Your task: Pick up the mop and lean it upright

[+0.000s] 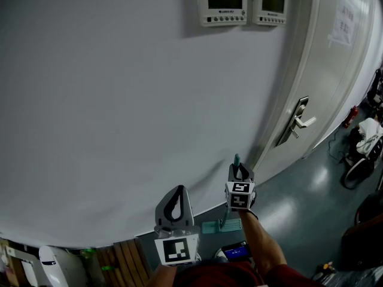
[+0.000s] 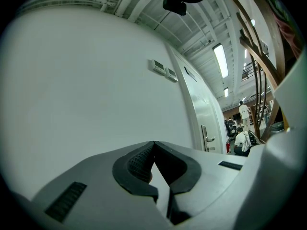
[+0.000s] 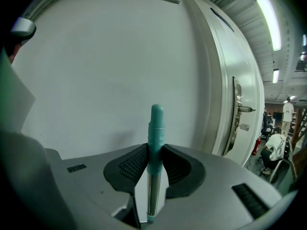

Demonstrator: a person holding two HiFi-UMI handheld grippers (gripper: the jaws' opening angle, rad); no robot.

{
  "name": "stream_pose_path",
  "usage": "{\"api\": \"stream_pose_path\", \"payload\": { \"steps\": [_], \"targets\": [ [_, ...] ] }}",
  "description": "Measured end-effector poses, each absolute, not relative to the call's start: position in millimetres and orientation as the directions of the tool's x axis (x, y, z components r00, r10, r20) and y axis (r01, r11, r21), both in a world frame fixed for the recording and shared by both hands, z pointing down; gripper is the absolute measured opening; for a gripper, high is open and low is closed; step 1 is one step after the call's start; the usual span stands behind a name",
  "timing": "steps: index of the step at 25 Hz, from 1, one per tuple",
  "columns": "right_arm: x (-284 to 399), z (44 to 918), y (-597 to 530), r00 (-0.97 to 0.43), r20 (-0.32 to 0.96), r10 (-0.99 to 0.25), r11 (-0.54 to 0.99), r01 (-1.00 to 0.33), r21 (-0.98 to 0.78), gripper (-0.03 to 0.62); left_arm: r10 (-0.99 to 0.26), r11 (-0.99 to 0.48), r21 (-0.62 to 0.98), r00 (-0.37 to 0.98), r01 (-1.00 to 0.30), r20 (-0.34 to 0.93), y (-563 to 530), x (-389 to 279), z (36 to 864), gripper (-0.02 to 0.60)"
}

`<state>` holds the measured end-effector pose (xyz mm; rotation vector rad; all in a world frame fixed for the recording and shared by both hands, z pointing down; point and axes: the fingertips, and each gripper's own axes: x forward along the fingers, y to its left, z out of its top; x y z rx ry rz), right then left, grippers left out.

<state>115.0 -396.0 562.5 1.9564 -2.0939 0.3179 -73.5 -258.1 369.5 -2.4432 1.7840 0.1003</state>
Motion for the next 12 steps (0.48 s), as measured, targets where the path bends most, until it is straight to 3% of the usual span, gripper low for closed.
{"api": "stream_pose_path", "payload": {
  "steps": [12],
  "targets": [
    [123.3,568.1,-419.2,-0.039,0.344,-0.938,0.068,-0.995,0.073,0.109,-0.946,-0.296,-0.065,0.302,-0.953,-0.118,-259.3,-76.9,369.1,0.014]
  ]
}}
